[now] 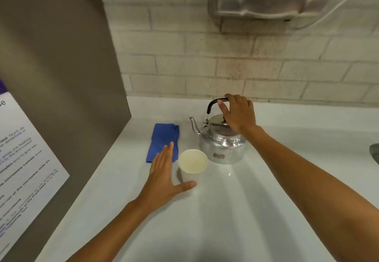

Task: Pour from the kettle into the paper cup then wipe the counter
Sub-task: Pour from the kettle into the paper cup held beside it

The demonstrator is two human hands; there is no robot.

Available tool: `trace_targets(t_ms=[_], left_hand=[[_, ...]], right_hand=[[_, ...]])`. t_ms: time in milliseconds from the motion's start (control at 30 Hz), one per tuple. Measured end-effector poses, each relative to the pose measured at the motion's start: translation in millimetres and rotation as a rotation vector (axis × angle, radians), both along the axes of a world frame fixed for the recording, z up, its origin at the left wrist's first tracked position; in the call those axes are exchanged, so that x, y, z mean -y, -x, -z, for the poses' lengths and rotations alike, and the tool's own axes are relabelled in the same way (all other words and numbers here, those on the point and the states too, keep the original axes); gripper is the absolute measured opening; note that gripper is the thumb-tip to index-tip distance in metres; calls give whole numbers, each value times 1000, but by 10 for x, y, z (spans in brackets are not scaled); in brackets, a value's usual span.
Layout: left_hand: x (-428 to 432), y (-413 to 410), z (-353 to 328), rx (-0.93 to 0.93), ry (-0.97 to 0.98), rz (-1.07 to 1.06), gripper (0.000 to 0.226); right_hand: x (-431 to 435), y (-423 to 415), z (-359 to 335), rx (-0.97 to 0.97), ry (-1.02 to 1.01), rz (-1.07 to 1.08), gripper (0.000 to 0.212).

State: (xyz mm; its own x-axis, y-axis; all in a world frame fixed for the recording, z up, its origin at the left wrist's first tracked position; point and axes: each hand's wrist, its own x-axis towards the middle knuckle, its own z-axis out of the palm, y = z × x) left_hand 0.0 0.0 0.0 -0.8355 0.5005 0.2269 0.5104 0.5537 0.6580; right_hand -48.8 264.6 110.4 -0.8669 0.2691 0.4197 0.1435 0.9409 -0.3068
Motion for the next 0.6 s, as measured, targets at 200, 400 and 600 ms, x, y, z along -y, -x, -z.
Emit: trace_targets(t_ms=[200,400,600], left_hand=[[-247,-91,151,240,-176,16,122],[-476,-155,154,368,-332,21,96],[-552,-185,150,405,-384,-79,71]], right_hand=[[-6,159,-105,-65,86,62,53],[-62,231,-133,-21,128,129,54],[-74,215,-188,15,161,157,61]])
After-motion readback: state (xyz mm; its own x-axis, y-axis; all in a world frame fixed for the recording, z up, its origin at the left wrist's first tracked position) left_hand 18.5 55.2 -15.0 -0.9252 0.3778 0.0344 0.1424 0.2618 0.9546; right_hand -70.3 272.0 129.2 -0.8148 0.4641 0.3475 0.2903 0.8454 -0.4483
